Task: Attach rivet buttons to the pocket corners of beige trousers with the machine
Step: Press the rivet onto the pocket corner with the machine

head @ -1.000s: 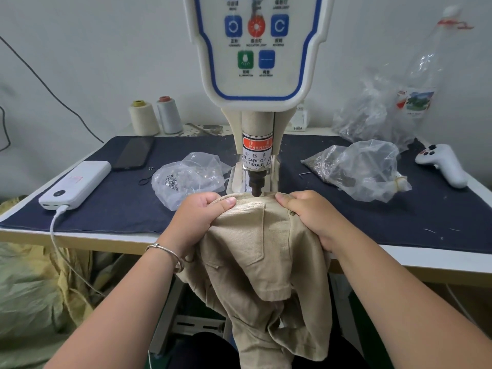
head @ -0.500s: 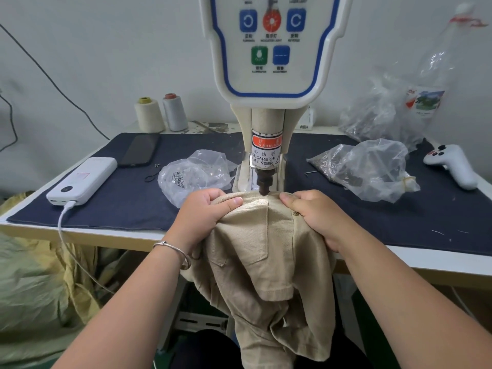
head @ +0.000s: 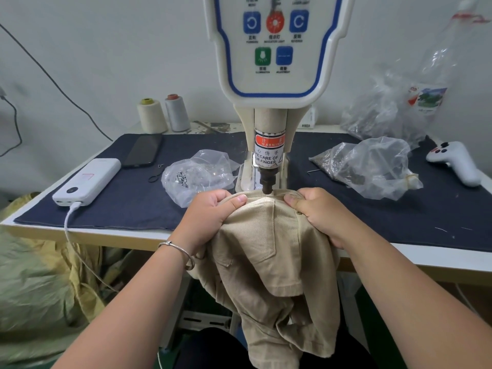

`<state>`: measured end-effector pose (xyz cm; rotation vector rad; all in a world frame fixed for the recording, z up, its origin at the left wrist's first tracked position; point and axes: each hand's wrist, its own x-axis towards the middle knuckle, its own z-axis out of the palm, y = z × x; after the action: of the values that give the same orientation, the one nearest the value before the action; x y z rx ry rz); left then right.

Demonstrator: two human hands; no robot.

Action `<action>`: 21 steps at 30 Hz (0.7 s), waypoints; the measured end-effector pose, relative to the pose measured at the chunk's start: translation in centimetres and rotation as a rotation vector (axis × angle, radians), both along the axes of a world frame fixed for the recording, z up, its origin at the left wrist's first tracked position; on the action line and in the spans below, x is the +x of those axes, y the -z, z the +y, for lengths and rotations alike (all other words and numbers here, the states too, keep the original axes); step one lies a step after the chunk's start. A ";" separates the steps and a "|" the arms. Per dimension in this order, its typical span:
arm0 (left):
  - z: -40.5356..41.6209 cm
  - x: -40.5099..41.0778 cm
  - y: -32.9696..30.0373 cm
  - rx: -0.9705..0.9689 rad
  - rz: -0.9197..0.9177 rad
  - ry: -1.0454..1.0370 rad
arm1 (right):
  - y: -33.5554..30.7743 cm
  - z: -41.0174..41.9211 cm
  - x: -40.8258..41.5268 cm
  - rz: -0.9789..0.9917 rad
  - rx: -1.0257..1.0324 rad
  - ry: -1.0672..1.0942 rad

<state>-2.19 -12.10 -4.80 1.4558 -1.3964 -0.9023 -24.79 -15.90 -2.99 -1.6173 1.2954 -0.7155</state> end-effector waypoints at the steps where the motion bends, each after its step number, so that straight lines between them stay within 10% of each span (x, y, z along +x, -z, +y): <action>1: 0.0 0.0 0.0 -0.004 -0.007 0.005 | 0.1 0.0 0.0 -0.004 -0.001 0.002; 21: -0.4 -0.4 0.5 -0.061 -0.270 -0.028 | 0.5 0.4 0.3 0.122 -0.162 0.067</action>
<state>-2.57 -12.48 -5.29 1.5895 -1.5811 -0.6568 -24.45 -15.53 -3.46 -1.7775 1.4150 -0.7906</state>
